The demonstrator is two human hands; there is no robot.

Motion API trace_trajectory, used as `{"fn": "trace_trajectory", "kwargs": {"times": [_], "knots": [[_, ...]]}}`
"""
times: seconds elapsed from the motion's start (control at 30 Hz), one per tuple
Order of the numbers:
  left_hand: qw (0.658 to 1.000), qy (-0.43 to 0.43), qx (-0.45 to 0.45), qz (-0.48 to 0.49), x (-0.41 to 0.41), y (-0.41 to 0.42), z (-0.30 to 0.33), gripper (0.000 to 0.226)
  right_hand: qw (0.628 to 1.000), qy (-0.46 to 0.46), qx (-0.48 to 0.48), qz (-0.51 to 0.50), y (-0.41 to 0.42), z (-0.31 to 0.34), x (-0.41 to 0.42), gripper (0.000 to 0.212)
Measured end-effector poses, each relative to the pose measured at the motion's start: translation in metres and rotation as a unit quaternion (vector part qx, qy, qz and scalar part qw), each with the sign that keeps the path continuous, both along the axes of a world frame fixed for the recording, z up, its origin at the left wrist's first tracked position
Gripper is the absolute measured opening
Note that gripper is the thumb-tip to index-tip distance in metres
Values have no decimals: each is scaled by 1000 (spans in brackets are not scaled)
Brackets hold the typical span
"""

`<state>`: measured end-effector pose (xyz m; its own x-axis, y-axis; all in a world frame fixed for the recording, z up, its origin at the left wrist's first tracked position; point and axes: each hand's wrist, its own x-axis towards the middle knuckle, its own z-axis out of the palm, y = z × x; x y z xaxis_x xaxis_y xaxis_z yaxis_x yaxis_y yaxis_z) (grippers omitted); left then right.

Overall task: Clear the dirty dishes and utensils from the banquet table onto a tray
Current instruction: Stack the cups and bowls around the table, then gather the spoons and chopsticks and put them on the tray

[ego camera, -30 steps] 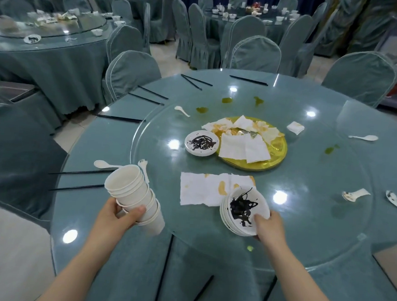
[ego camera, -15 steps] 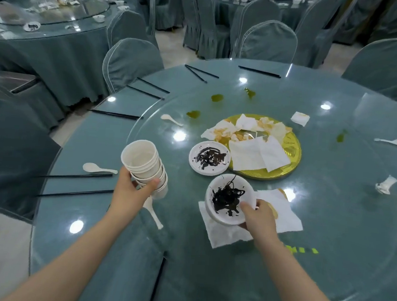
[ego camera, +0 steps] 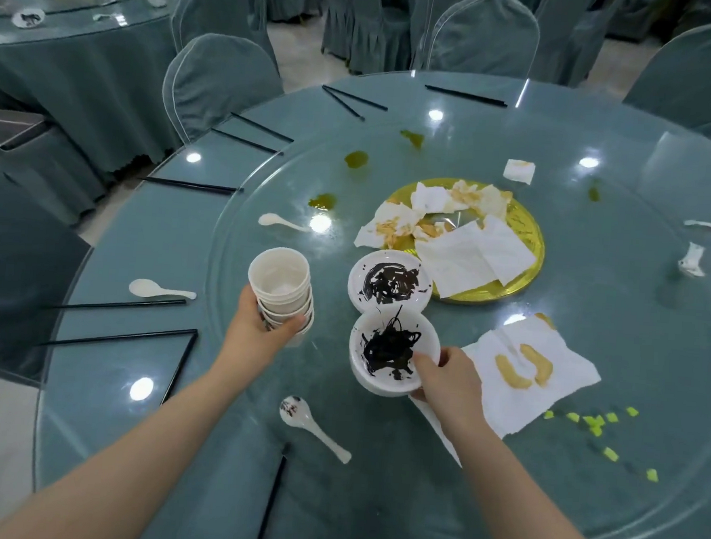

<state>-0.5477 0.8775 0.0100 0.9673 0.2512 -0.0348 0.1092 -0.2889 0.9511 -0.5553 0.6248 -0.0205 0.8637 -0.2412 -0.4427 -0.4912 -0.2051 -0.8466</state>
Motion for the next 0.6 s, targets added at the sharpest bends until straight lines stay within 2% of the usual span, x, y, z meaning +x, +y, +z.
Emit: {"fn": "trace_trajectory", "kwargs": {"times": [0.13,0.23,0.3,0.33,0.43,0.53,0.6], "knots": [[1000,0,-7,-4,-5,-6,-7,61,993,-38,-111,4,-9,3,-7,22],[1000,9,-21,-9,-10,-8,-9,60,968,-149,-195,-51,-14,8,-19,38],[999,21,-29,-21,-17,-11,-10,62,938,-227,-257,-51,-16,12,-32,36],[999,26,-36,-27,-20,-13,-11,63,930,-257,-259,-38,-16,14,-38,31],[996,44,-52,-52,-29,-18,-14,62,921,-303,-230,80,-12,15,-62,17],[994,62,-66,-66,-38,-26,-16,64,903,-249,-262,231,-11,3,-86,7],[992,74,-56,-84,-44,-32,-19,64,894,-203,-297,267,-15,-10,-99,11]]}}
